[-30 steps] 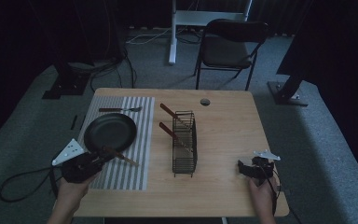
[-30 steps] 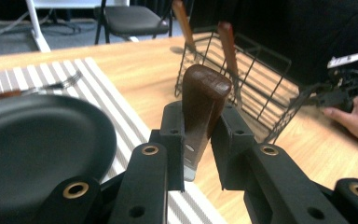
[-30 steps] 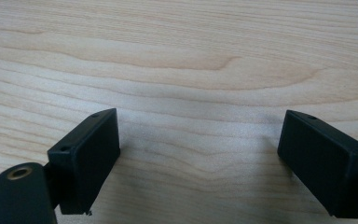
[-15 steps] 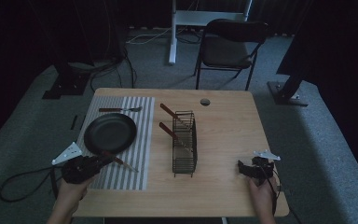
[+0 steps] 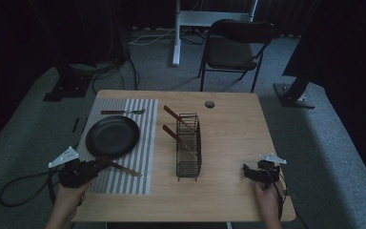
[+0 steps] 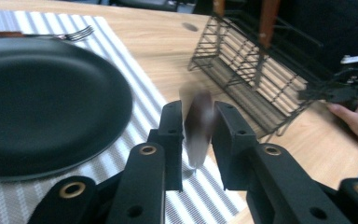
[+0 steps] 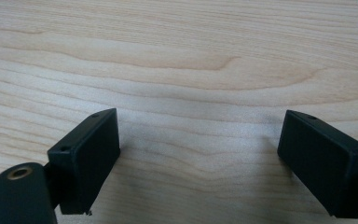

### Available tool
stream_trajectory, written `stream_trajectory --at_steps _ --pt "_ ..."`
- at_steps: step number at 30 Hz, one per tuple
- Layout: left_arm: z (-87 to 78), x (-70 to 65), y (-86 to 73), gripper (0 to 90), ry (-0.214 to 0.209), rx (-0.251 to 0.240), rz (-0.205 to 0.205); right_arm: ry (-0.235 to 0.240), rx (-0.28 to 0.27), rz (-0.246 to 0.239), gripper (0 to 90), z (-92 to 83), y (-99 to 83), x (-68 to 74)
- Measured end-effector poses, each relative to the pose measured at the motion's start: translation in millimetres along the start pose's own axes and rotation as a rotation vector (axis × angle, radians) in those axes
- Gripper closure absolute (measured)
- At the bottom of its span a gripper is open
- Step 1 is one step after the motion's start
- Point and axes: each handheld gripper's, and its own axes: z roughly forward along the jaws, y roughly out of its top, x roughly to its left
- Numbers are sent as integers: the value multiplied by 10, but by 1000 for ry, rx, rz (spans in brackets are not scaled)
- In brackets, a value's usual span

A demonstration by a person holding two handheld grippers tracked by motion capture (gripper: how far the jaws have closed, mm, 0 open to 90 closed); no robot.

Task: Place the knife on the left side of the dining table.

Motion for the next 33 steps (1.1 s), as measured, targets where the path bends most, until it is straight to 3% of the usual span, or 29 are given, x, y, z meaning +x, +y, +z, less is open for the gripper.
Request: stream_trajectory --at_steps 8,9,16,17,22,25,29,31,32,33 --pt "-45 250 -201 690 31 -6 -96 0 0 0 118 0 0 0" --pt "-44 321 -251 675 31 -6 -128 0 0 0 118 0 0 0" --pt "-14 475 -383 610 70 -6 -179 0 0 -1 118 0 0 0" --pt "1 533 -427 610 74 -11 -211 0 0 -1 118 0 0 0" --pt "59 669 -514 565 92 -15 -258 0 0 0 118 0 0 0" --pt "107 730 -555 527 156 12 -263 0 0 -1 118 0 0 0" --pt "165 784 -615 492 197 25 -287 0 0 -1 118 0 0 0" --pt "186 789 -623 470 218 29 -285 0 0 -1 118 0 0 0" --pt "222 795 -625 470 258 51 -271 0 0 -1 118 0 0 0" --pt "245 802 -626 450 272 60 -261 0 0 0 118 0 0 0"
